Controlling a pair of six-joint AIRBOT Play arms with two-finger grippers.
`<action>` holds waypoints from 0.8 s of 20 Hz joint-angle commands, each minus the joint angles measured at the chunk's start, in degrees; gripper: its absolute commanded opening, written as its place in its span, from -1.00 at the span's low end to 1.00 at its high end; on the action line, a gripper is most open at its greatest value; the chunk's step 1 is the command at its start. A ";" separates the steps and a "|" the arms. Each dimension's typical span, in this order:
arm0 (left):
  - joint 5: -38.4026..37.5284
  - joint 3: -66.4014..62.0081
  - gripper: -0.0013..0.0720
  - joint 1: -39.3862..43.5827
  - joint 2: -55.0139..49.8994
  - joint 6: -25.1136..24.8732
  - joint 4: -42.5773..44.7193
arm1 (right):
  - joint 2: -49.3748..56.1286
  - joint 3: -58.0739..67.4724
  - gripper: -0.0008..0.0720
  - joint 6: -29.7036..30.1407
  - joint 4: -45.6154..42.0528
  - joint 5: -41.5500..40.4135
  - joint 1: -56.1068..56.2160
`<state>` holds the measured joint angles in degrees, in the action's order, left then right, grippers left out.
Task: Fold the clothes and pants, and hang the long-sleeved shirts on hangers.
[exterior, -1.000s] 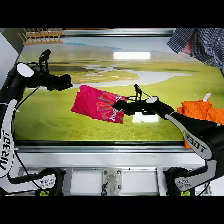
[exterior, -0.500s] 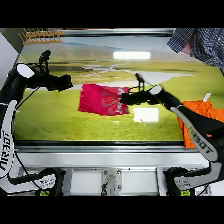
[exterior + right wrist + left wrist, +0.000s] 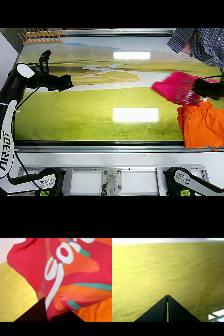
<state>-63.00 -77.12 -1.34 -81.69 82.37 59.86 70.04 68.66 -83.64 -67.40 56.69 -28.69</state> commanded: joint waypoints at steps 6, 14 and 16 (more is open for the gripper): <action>0.20 0.02 -0.95 2.03 0.02 -0.11 0.15 | -9.49 0.09 -0.94 -0.68 -1.88 2.84 -11.23; 0.26 0.02 -0.95 2.29 0.00 -0.20 0.20 | -11.04 -0.98 -0.94 -6.78 -14.51 20.57 -11.23; 0.24 0.02 -0.95 2.29 0.00 -1.05 0.20 | -11.04 -2.38 -0.94 -8.17 -19.37 23.76 -11.23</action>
<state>-62.76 -77.12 0.91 -81.69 82.13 60.03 59.18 67.55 -89.08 -79.33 73.65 -39.88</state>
